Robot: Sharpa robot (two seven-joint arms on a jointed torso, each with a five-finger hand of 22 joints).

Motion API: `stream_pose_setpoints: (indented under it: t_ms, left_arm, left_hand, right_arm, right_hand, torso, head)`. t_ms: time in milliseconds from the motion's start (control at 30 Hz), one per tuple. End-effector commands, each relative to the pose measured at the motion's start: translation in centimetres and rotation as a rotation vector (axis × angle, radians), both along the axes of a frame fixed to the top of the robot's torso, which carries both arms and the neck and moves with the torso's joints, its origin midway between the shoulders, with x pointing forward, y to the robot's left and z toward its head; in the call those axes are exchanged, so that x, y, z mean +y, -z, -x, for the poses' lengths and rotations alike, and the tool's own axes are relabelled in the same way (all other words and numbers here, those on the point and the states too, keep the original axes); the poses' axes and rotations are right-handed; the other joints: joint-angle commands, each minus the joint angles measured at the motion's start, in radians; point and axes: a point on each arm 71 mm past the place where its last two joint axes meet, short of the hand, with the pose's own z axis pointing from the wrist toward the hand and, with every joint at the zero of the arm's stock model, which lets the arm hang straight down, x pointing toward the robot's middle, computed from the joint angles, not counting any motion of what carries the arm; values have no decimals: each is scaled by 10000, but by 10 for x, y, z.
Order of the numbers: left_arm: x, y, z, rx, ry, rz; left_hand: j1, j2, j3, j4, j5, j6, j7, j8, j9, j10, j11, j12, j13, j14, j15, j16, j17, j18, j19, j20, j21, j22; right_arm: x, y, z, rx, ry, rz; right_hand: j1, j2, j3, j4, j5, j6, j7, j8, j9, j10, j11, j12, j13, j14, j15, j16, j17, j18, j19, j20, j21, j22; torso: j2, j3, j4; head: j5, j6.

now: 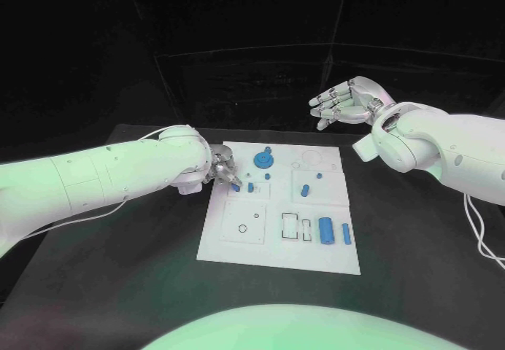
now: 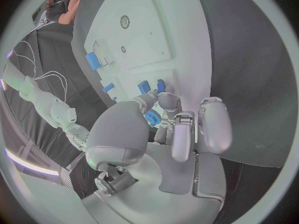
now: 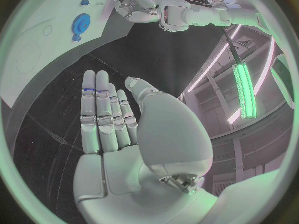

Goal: Assemble the parts on the task board

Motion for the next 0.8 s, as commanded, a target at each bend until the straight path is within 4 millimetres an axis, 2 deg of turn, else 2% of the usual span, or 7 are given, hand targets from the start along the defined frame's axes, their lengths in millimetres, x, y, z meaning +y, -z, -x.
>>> stream_pose_setpoints:
  t_ms: [33, 467, 800]
  left_arm:
    - [1, -1, 0, -265, -136, -3]
    - [0, 0, 1, -129, -103, -101]
    - [-2, 3, 3, 279, 179, -324]
  left_hand:
    - [21, -2, 1057, -971, 42, 5, -68, 54, 24, 69, -13, 4, 14, 1021, -65, 31, 2634, -110, 108, -26, 54, 19]
    - [9, -23, 1096, -976, 43, 9, -76, 73, 38, 81, -19, -2, 1, 1021, -68, 31, 2634, -113, 114, -28, 64, 32]
    - [-10, -149, 1201, -1037, 65, 6, -89, 124, 80, 92, -30, -29, -31, 1021, -75, 31, 2634, -109, 111, -31, 49, 23]
  right_arm:
    - [1, -2, 0, -91, -103, -37]
    - [1, -2, 0, -83, -117, -36]
    - [1, -2, 0, -69, -123, -32]
  right_hand:
    - [-105, -11, 16, -16, 39, -89, 2, -39, -3, -64, 19, -40, -15, 58, 19, -42, -11, 87, 20, 43, -15, -12]
    - [-105, -11, 16, -16, 39, -89, 2, -39, -3, -64, 19, -40, -15, 58, 19, -42, -11, 87, 20, 43, -15, -12]
    - [-105, -9, 22, -29, 46, -92, 3, -39, -2, -69, 20, -39, -14, 65, 19, -59, -20, 90, 27, 45, -32, -25]
  torso:
    - [-2, 0, 8]
    - [6, 3, -8]
    - [5, 1, 3]
  head:
    - [-10, -11]
    - [11, -6]
    - [-8, -26]
